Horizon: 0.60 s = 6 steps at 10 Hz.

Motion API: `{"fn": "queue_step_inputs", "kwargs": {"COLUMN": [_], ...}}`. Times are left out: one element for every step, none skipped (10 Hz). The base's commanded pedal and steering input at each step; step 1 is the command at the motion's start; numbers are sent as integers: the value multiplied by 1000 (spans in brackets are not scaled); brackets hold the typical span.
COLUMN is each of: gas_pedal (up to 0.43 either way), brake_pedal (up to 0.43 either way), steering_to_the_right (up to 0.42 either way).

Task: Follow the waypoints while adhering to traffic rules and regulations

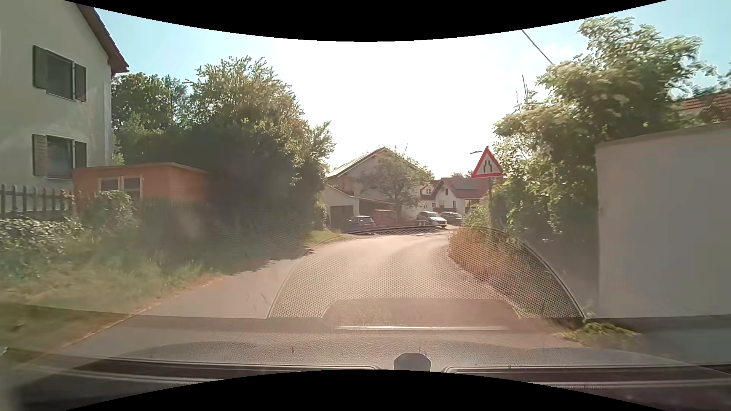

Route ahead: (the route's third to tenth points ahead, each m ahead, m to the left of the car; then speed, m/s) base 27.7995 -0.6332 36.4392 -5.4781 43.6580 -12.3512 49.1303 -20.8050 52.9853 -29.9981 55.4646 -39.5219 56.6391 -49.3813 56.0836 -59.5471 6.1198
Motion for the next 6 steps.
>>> {"fn": "queue_step_inputs", "kwargs": {"gas_pedal": [67,28,8,0,0,0], "brake_pedal": [6,6,6,6,6,6], "steering_to_the_right": [-26,-13,-7,8,24,33]}}
